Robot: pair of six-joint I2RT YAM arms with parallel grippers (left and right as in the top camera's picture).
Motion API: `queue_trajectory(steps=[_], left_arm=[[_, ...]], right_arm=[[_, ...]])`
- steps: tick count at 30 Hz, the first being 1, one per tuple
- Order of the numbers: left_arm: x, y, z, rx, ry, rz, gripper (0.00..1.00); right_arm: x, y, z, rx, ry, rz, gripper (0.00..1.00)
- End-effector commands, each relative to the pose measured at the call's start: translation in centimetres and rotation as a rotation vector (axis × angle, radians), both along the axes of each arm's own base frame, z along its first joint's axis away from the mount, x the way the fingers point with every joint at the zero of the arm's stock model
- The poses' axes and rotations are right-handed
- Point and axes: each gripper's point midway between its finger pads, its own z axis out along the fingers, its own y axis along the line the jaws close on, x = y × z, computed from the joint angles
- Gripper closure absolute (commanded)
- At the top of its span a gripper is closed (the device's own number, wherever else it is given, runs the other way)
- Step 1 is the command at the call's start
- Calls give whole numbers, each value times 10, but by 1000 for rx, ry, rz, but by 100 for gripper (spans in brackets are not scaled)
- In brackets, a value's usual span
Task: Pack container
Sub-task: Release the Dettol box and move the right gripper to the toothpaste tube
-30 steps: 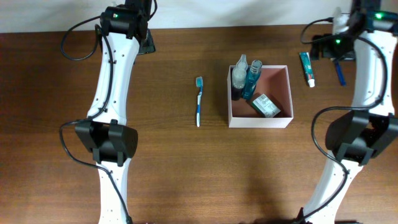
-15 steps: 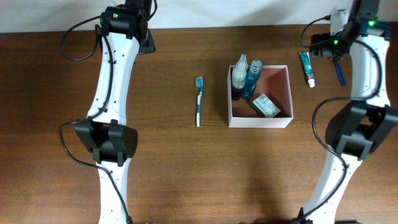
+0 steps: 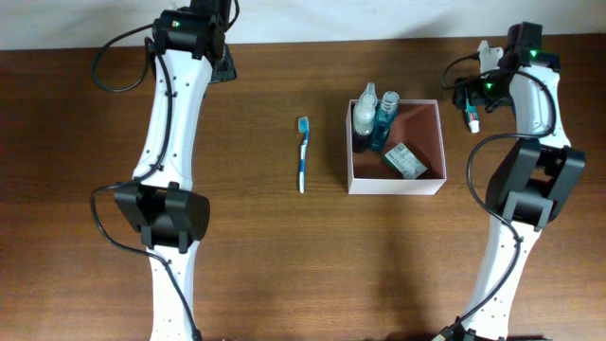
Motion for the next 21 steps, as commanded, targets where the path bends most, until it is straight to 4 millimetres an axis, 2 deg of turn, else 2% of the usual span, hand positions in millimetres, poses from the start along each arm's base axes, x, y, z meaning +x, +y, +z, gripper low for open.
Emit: queue_trajectory(steps=[1,4,11,13,21], left_arm=[[-1,7,6,13,-12,18,1],[-1,7,6,13,-12,18,0],[-1,7,6,13,-12,18,1],[-1,7,6,13,-12,18,1],[-1,7,6,13,-12,18,1]], right_arm=[[-2,7,-18,21,27,18,2],[-4,8,-24,25,40,18,10],[-14,10,-39,36,78,17,12],[-13,10,-39,35,75,18,21],[-13,9,-38,34,72,16,43]])
